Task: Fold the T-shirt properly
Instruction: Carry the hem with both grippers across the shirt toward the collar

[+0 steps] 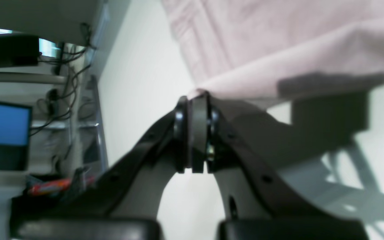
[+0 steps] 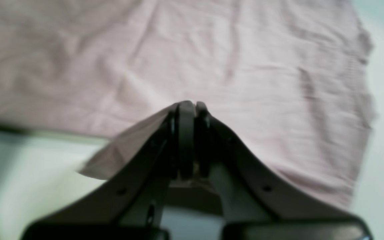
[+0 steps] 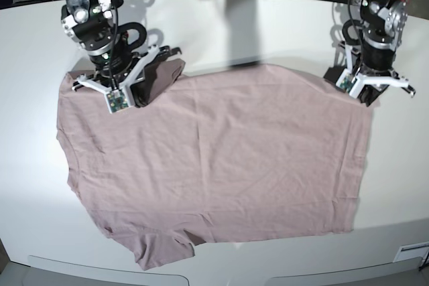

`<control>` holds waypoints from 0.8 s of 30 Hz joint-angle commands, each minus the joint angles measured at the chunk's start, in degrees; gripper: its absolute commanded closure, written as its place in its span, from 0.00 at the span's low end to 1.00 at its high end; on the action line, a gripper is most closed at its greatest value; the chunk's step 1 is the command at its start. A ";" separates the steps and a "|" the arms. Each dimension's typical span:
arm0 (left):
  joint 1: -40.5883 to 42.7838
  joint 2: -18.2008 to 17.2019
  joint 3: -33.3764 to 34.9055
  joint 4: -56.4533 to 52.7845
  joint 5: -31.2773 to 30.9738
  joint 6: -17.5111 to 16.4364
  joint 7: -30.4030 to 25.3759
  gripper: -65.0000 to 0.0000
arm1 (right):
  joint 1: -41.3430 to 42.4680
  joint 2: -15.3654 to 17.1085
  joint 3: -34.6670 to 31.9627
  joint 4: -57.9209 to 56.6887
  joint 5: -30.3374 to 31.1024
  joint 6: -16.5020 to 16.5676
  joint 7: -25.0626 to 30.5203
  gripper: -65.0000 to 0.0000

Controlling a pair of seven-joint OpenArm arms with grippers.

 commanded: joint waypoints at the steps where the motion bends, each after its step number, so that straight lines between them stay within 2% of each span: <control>1: -1.33 -0.83 -0.39 1.25 -0.46 0.31 -0.39 1.00 | 0.31 0.50 1.60 1.07 1.46 -0.63 1.25 1.00; 3: -3.32 -0.83 -0.39 1.25 -2.95 -0.44 -0.24 1.00 | 0.46 0.37 4.24 1.05 4.07 -0.94 1.22 1.00; 9: -7.91 -0.66 -0.39 1.22 -6.99 -1.40 -0.24 1.00 | 2.54 0.07 10.21 0.94 4.24 -0.87 1.20 1.00; 13: -9.75 -0.66 -0.39 0.92 -8.59 -1.40 -0.42 1.00 | 4.74 0.02 10.58 -0.39 4.26 0.37 1.29 1.00; 20: -11.85 0.72 -0.39 -2.64 -10.88 -1.44 -1.79 1.00 | 10.95 0.02 10.38 -10.93 4.24 0.66 1.79 1.00; 24: -13.84 1.44 -0.39 -5.60 -11.34 -1.44 -1.79 1.00 | 14.62 0.02 10.38 -14.51 4.24 3.37 1.84 1.00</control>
